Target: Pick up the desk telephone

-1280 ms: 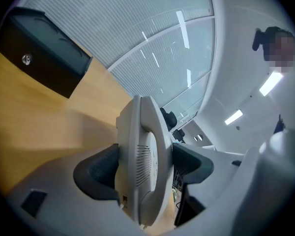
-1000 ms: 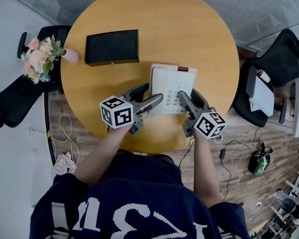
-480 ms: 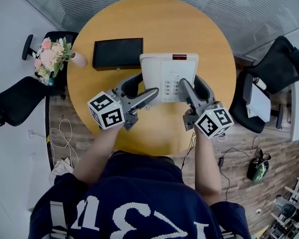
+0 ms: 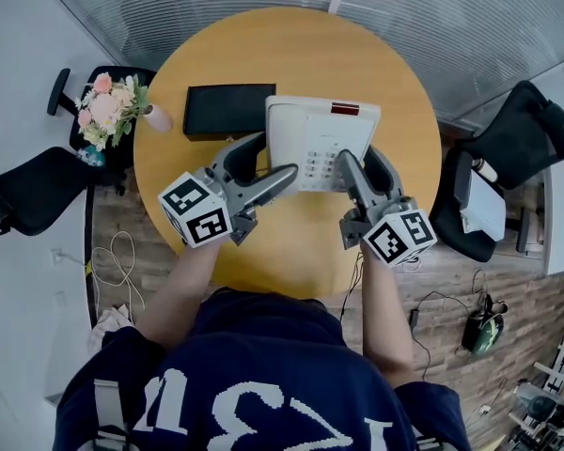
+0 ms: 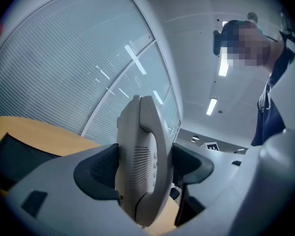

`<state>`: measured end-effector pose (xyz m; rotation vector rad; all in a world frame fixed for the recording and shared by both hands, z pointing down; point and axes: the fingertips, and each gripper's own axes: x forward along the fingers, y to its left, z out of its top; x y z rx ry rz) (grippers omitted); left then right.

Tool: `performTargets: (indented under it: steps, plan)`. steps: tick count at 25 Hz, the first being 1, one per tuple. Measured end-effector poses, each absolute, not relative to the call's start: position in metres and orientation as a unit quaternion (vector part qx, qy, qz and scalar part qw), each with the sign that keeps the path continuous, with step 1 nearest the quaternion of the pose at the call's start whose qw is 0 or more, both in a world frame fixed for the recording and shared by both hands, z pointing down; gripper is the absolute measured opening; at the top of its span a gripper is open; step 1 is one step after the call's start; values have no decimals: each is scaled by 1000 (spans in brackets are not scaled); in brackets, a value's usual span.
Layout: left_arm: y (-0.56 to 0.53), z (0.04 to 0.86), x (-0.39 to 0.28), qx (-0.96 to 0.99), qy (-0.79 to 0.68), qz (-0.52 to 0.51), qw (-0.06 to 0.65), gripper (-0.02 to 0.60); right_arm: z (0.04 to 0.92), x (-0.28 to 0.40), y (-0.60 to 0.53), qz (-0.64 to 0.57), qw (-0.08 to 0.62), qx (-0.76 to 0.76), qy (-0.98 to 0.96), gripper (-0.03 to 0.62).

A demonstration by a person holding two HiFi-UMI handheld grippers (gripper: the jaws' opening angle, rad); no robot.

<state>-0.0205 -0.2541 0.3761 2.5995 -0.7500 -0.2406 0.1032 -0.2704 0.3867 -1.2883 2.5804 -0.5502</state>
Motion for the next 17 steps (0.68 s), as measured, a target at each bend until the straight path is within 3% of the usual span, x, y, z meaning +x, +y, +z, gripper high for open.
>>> performTargets:
  steps: [17]
  plan:
    - [-247,354,-27,943,-273,-88,171,334,366,97,-263,-168,113,-435,878,193]
